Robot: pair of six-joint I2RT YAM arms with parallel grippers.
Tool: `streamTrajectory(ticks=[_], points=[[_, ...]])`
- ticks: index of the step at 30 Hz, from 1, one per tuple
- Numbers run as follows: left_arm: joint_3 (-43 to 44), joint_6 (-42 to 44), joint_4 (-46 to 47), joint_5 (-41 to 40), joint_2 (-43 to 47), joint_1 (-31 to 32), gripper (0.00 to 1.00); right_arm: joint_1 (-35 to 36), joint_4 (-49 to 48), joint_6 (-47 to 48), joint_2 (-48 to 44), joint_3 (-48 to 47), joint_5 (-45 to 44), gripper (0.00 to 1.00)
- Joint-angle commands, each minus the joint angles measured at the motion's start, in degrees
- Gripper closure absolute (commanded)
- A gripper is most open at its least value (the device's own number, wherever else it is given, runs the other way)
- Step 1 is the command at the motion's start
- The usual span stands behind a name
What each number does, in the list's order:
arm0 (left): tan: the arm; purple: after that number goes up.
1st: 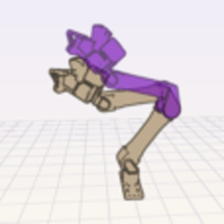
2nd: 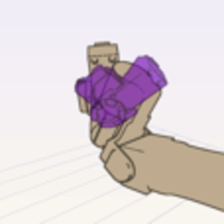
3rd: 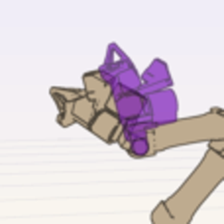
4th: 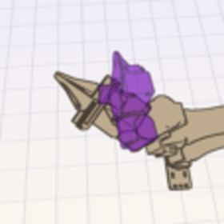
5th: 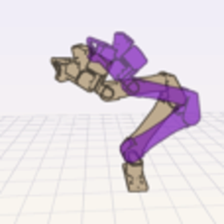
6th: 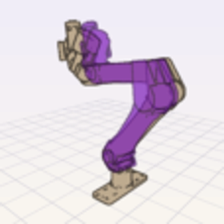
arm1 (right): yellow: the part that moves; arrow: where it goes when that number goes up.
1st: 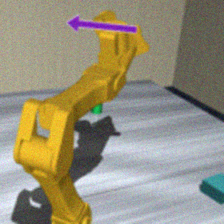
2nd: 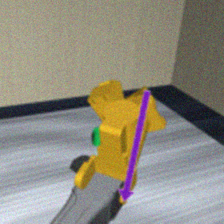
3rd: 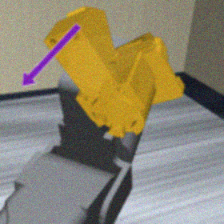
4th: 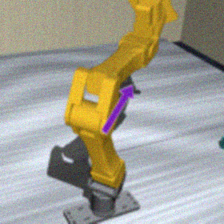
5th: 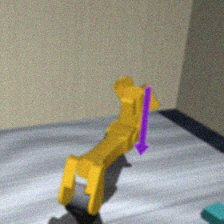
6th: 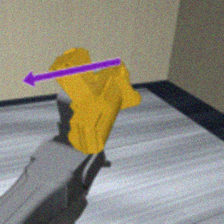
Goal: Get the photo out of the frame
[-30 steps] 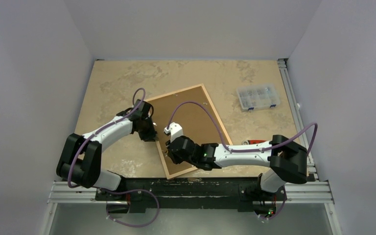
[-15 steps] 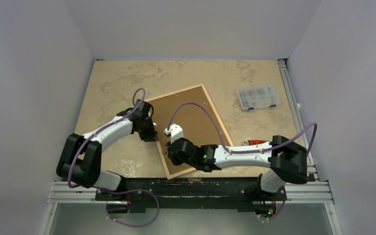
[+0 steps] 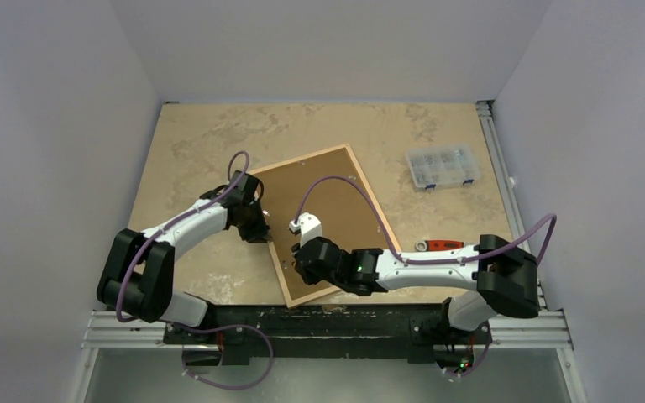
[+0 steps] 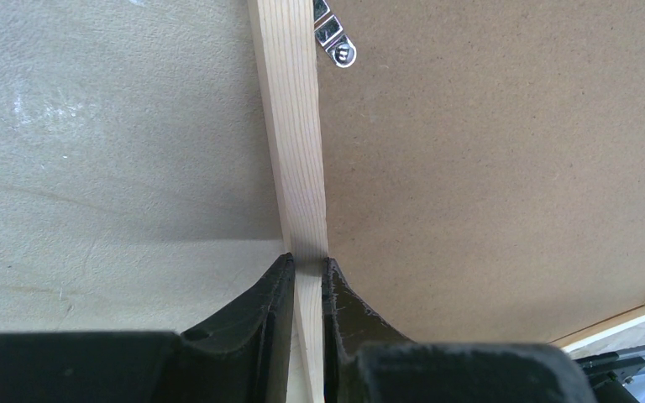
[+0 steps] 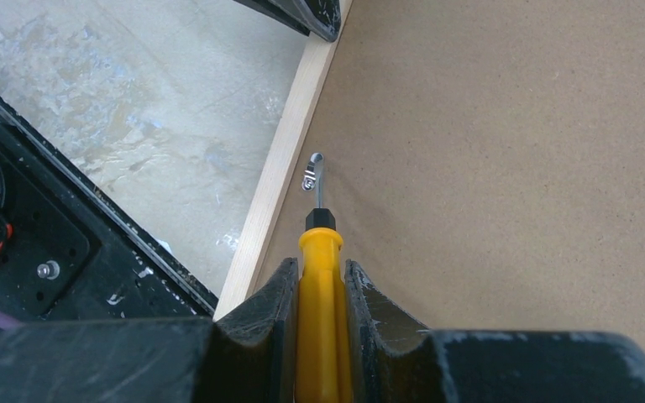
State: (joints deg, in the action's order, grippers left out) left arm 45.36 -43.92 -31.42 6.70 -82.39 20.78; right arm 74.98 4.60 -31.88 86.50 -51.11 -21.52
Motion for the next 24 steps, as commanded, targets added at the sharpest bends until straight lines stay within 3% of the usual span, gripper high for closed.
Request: streamTrajectory(ticks=[1,17,24], points=[[-0.36,-0.02,0.46,1.6,-0.6,0.76,0.9,0.25,-1.52,0.12,-0.4,-0.05,0.84,1.0],[-0.58,-0.04,0.78,1.83,-0.78,0.75,0.9,0.73,-3.74,1.63,2.73,-1.27,3.66,1.0],[-0.44,0.05,0.58,1.83,-0.76,0.76,0.9,0.78,2.19,0.76,3.81,-3.42,-0.43,1.0]])
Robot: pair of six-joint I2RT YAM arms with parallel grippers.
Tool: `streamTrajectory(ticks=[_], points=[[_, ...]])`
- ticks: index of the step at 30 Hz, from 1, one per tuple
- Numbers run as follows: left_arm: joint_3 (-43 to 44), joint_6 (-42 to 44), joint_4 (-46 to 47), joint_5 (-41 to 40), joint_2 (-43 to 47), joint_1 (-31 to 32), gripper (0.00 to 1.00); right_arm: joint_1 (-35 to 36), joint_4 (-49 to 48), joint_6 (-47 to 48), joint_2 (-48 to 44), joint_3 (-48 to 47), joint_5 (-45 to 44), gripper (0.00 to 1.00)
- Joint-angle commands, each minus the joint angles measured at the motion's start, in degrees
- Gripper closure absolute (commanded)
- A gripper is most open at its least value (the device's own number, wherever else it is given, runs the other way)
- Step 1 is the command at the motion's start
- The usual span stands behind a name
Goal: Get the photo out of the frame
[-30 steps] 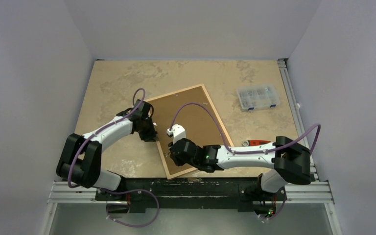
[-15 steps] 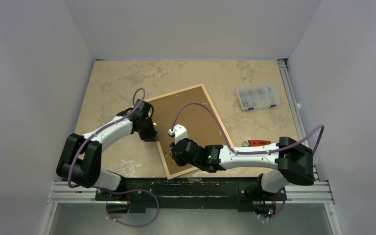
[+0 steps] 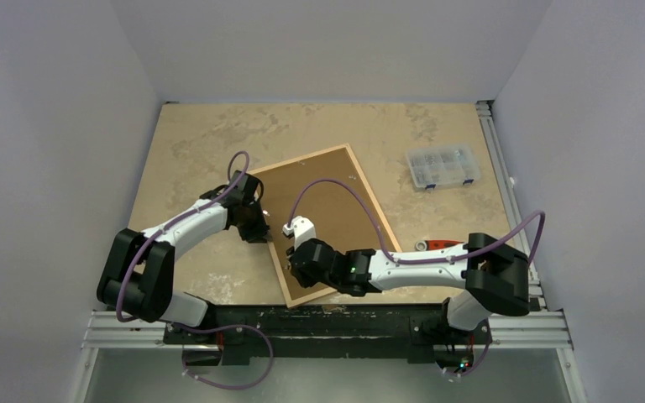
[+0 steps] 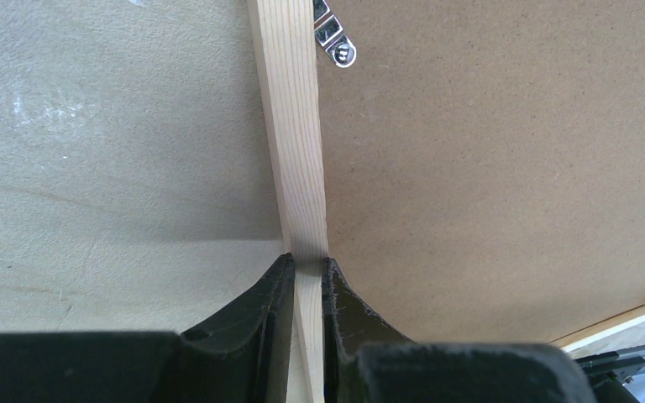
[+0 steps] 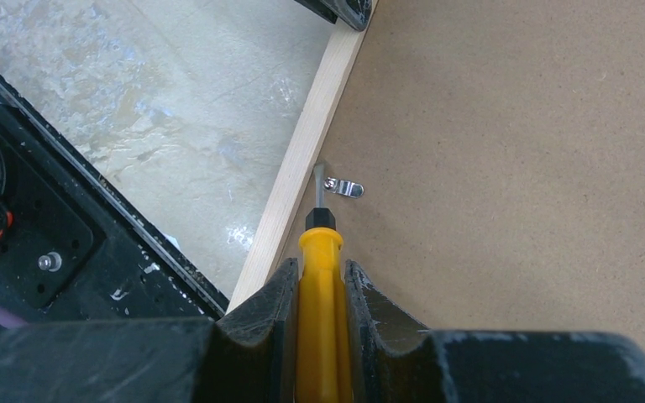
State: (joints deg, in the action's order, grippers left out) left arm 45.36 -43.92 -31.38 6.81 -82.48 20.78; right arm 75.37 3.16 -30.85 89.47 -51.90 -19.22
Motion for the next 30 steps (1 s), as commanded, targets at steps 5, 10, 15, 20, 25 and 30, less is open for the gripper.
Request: streamTrajectory(ticks=[5,10,15,20,25,30], points=[[-0.19,0.06,0.52,1.83,-0.93,0.76,0.9,0.5,6.49,-1.63,-0.44,-2.09,-4.44,1.0],[0.15,0.06,1.01,2.53,-1.03,0.73,0.9,0.54,4.67,-1.22,-0.82,-1.31,-3.15,1.0],[2.04,-0.2,1.29,6.33,0.87,-0.49,0.8,0.43,1.39,1.55,-1.43,-3.51,-1.48,1.0],[5.97,0.75,-1.03,8.31,2.87,-2.76,0.66,-0.44,2.08,4.57,-0.68,-7.8,-2.51,1.0],[10.67,2.86,-4.62,11.0,3.18,-7.6,0.56,-3.8,3.57,4.47,-0.19,-9.71,-2.11,1.0],[15.04,3.02,-4.71,14.13,-1.04,-13.09,0.42,-10.17,0.01,3.83,0.96,-9.44,4.37,1.0]])
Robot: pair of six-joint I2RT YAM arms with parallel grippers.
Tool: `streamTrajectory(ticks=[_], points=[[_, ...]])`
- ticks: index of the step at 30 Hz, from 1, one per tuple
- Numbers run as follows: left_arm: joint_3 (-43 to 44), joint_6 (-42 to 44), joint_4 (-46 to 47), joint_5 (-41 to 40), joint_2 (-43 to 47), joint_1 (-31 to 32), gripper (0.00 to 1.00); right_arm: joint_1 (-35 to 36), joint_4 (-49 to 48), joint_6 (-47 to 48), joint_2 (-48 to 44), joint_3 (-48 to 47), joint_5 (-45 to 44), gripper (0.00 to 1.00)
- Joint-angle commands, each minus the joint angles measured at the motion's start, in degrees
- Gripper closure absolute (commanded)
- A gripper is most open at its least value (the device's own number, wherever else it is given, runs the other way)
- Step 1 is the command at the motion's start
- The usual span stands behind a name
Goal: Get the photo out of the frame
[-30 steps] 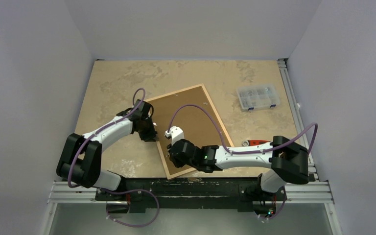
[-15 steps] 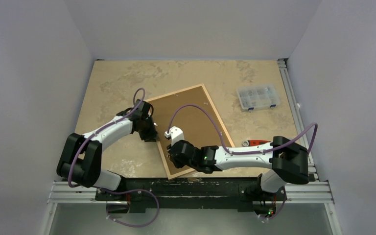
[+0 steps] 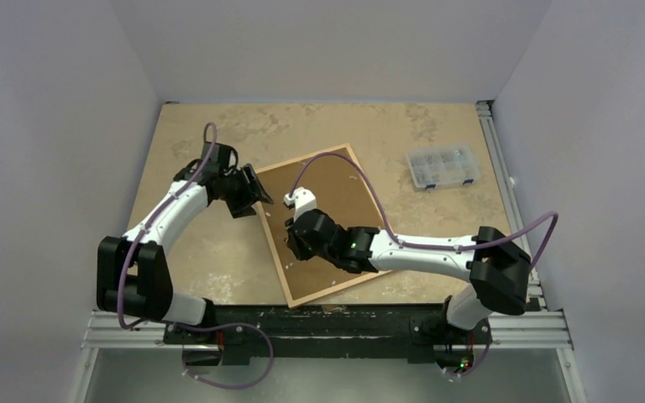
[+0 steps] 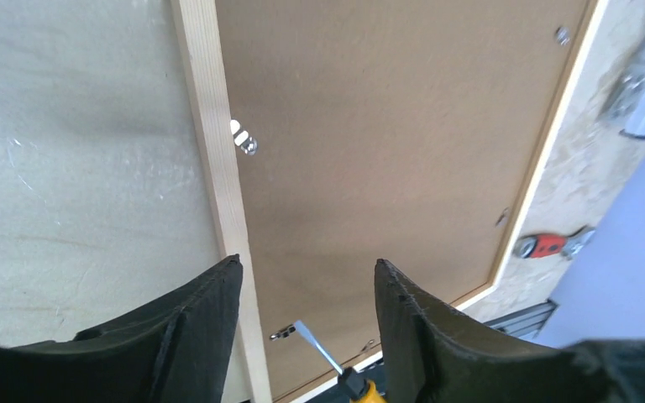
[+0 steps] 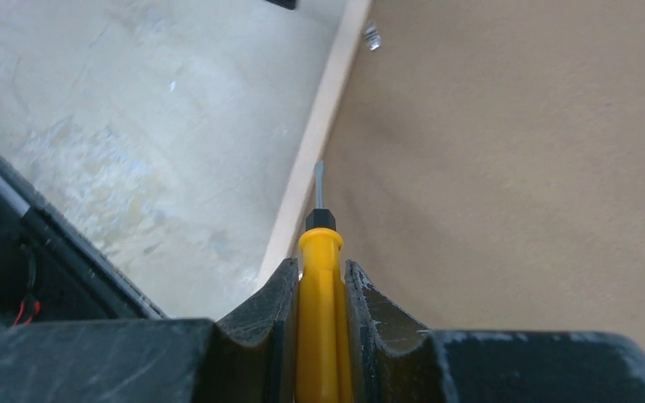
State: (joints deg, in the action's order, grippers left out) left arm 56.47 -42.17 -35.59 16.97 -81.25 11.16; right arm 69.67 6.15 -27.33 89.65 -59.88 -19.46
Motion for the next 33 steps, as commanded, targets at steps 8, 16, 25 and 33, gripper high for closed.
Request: streamTrajectory(ticks=[8,16,25,33], points=[[15.27,0.51,-1.59,4.56,-16.32,-7.06,0.43,-9.93,-5.26,1.91,7.2,-6.22,8.65,1.0],[19.77,4.35,-4.59,0.35,-24.82,-9.6,0.44,-10.25,-5.0,3.41,14.11,-13.03,8.56,1.0],[19.77,5.24,-4.07,-0.92,-27.43,-9.58,0.53,-10.21,-2.58,5.5,17.79,-17.94,5.39,1.0],[20.04,5.26,-4.7,-1.89,-27.47,-9.07,0.68,-10.25,-2.23,5.61,18.83,-18.37,4.97,1.0]])
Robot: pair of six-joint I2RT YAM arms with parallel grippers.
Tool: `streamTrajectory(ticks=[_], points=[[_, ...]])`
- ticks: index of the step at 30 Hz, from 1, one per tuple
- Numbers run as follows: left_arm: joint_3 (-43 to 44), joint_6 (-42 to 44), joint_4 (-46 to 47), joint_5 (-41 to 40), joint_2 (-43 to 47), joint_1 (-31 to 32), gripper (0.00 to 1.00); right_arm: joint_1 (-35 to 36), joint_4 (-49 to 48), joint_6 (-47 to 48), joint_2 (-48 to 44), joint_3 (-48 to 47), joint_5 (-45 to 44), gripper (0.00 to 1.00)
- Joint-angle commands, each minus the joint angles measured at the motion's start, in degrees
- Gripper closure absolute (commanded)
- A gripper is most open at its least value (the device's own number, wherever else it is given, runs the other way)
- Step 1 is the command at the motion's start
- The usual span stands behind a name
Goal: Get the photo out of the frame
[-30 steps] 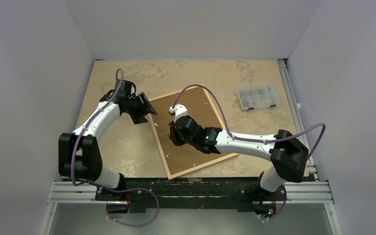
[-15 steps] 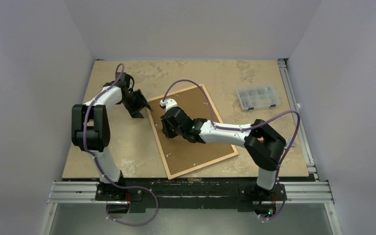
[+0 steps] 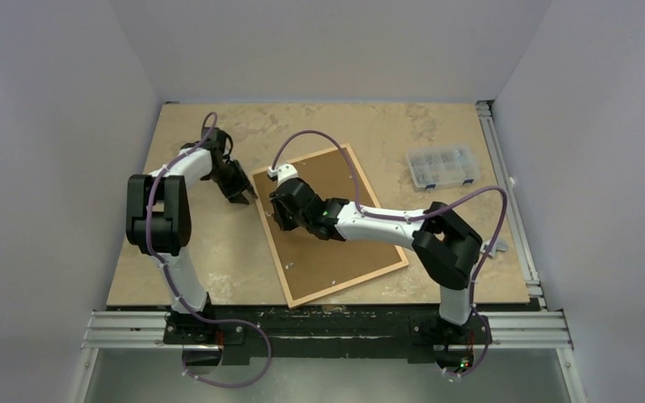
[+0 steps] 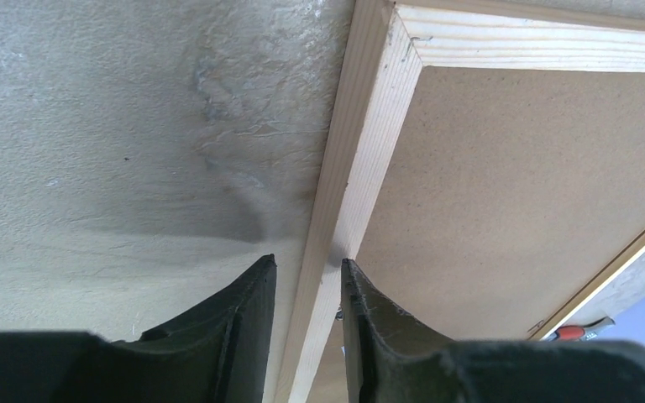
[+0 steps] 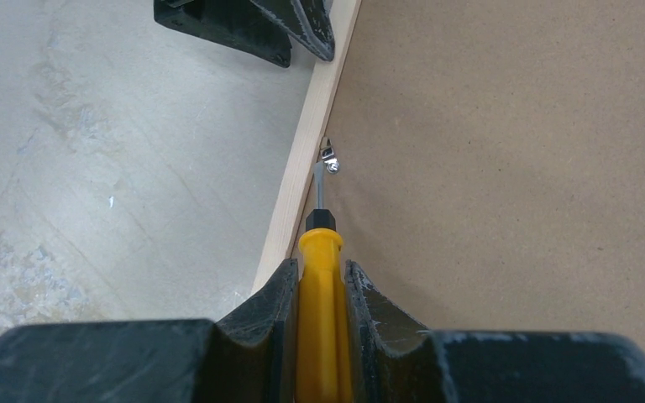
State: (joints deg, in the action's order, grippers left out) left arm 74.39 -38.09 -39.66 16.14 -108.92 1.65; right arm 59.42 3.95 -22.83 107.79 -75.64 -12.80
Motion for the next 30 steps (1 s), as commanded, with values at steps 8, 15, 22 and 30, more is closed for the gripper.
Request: streamTrajectory(ticks=[8,15,22,30], points=[[2.92,1.09,-1.91,-2.19,-0.22,0.94,0.67,0.0,0.19,0.86,2.69,-3.69,-0.25,1.0],[4.21,0.79,-3.67,-2.78,-0.99,1.16,0.68,-0.01,0.63,0.86,4.79,-5.18,-0.21,1.0],[4.97,0.97,-4.53,-2.79,-1.47,1.25,0.7,0.04,2.46,0.17,5.27,-6.18,-3.85,1.0],[4.98,1.0,-4.69,-3.55,-1.36,1.63,0.7,0.04,4.5,-0.06,6.61,-8.62,-6.53,1.0]])
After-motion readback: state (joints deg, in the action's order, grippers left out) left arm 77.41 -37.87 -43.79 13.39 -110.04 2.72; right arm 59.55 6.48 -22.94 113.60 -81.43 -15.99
